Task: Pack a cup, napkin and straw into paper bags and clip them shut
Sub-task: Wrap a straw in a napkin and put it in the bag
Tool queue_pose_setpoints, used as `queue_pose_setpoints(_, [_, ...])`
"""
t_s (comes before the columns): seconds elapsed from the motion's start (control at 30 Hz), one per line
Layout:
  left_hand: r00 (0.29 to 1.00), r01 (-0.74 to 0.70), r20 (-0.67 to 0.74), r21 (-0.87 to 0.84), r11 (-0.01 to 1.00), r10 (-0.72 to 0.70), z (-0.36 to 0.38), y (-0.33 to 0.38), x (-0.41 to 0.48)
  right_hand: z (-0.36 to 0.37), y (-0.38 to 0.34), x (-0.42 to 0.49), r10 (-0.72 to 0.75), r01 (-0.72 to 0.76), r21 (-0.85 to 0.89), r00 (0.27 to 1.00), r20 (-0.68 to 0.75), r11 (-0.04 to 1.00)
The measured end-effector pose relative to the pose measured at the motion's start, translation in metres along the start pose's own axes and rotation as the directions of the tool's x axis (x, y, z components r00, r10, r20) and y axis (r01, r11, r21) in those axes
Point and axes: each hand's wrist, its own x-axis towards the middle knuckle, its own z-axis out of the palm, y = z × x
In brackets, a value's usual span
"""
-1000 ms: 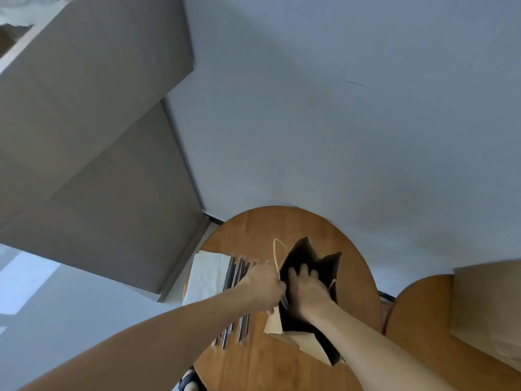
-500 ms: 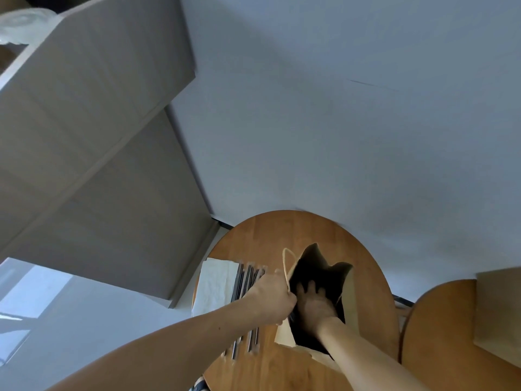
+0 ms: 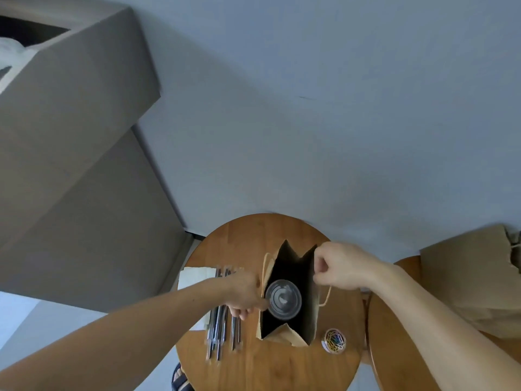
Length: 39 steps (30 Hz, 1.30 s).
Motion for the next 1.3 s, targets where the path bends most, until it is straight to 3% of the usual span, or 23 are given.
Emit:
queue_pose_setpoints(0.17, [0.997, -0.06, -0.031, 0.38, 0.923, 0.078, -0.04, 0.002, -0.001, -0.013, 0.002, -0.001, 0.012, 0.012, 0.222, 0.995, -0.104, 0.975])
queue_pose_setpoints(0.37, [0.922, -0.013, -0.343, 0.431, 0.902, 0.177, -0.096, -0.007, -0.005, -0.027, -0.057, 0.043, 0.061, 0.036, 0.336, 0.96, -0.273, 0.941])
queue_pose_setpoints(0.5, [0.865, 0.017, -0.473, 0.364, 0.931, 0.169, -0.113, -0.042, -0.005, -0.006, -0.13, 0.089, 0.062, 0.121, 0.462, 0.93, -0.362, 0.879])
queue_pose_setpoints(0.67, [0.868, 0.047, -0.495, 0.153, 0.987, 0.036, -0.112, -0.112, 0.008, 0.101, -0.178, 0.157, 0.164, -0.108, 0.595, 0.986, -0.041, 0.796])
queue_pose_setpoints(0.77, [0.856, 0.082, -0.514, 0.014, 0.997, -0.063, -0.105, -0.152, 0.025, 0.173, -0.181, 0.186, 0.285, -0.253, 0.566, 0.958, 0.033, 0.785])
queue_pose_setpoints(0.9, [0.835, 0.114, -0.527, -0.115, 0.987, -0.158, -0.093, -0.194, 0.049, 0.231, -0.184, 0.215, 0.363, -0.334, 0.526, 0.93, 0.05, 0.783])
queue_pose_setpoints(1.3, [0.821, 0.145, -0.501, -0.28, 0.949, -0.273, -0.074, -0.238, 0.069, 0.279, -0.195, 0.262, 0.463, -0.422, 0.402, 0.886, -0.005, 0.812])
